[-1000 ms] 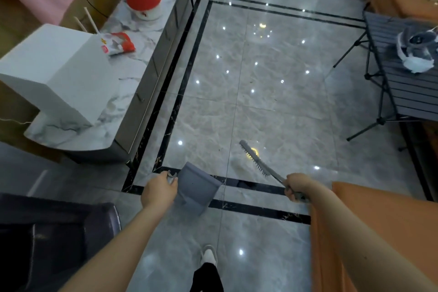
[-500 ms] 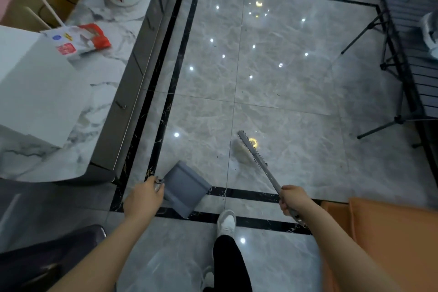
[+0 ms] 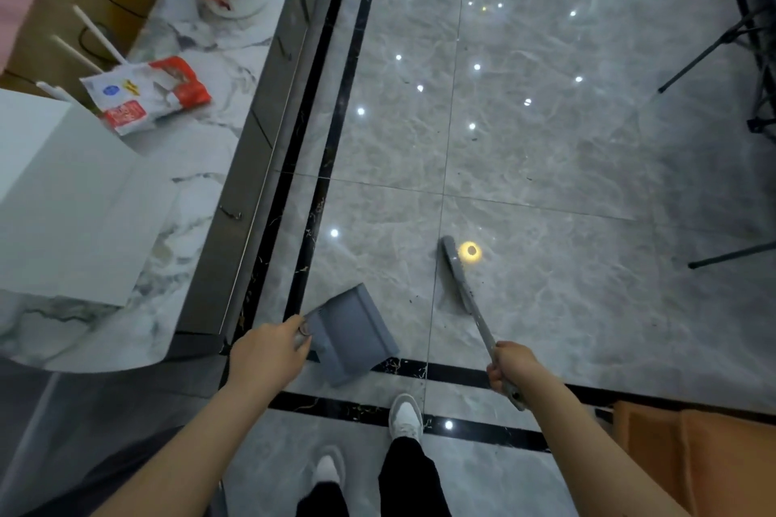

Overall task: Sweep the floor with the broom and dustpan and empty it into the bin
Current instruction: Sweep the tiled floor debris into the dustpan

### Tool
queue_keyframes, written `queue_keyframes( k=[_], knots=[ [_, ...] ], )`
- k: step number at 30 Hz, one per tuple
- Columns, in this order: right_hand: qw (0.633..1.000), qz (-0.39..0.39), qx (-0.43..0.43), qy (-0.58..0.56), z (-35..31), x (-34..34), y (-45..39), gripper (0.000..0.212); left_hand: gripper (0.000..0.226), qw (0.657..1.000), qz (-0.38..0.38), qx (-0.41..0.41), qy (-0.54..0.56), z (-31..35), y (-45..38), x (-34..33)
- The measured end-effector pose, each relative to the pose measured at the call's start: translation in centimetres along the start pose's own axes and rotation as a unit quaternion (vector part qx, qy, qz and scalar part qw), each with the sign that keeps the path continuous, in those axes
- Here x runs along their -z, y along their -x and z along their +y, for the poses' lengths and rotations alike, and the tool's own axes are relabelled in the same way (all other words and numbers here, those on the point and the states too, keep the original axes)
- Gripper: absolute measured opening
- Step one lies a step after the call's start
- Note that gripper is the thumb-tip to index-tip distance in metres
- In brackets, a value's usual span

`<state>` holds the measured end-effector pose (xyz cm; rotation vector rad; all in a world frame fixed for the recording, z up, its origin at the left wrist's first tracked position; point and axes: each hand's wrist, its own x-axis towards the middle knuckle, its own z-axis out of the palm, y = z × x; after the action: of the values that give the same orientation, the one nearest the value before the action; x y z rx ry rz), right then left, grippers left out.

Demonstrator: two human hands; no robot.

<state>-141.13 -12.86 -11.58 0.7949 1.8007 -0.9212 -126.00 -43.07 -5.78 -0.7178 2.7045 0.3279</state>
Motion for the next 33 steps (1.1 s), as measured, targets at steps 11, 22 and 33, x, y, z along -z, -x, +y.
queue_keyframes(
  k=[11, 22, 33],
  knots=[
    [0.995, -0.037, -0.057, -0.071, 3.1, -5.5, 2.7, 0.031, 0.021, 0.999, 0.021, -0.047, 0.000, -3.9, -2.9, -0.4],
    [0.991, -0.090, -0.038, -0.086, 2.7, -6.6, 6.0, 0.044, 0.025, 0.999, -0.004, -0.052, 0.008, -4.0, -3.1, 0.3],
    [0.987, -0.095, 0.003, 0.130, 2.5, -10.9, 4.8, 0.051, 0.023, 0.999, 0.010, -0.049, 0.002, -4.0, -2.9, -0.2]
  ],
)
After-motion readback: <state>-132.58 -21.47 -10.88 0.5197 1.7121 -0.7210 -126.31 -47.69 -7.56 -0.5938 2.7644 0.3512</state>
